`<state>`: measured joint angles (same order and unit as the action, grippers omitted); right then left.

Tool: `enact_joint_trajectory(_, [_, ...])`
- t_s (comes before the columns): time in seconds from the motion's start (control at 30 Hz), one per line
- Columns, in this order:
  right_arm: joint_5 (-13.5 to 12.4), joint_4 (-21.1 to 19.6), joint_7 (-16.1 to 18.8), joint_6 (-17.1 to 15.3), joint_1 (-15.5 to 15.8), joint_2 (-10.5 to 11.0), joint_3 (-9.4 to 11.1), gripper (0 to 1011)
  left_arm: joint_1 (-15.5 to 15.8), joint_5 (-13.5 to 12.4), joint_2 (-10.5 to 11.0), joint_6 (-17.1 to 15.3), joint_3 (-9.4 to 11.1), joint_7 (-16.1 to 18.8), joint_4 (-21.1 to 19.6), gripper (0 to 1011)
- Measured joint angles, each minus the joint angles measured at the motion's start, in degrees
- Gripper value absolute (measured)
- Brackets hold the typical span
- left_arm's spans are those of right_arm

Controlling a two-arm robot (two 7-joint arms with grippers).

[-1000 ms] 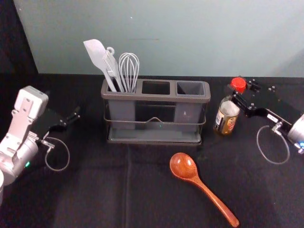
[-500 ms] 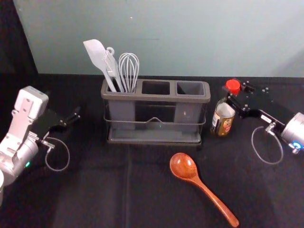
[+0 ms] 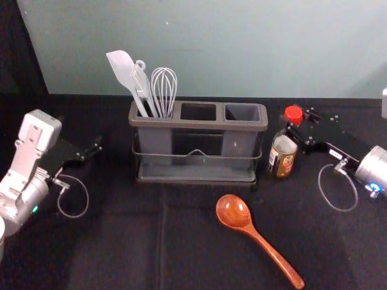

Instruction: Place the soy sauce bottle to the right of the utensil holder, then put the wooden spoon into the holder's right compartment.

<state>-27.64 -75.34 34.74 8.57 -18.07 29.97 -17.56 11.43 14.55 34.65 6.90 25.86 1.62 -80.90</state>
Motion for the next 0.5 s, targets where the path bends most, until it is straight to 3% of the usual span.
enact_joint_trajectory(0.5, [0.4,0.1,-0.4,0.0,0.1,-0.2,0.1,388,0.0,0.0,0.0,0.0,0.0,0.0,0.0,1005])
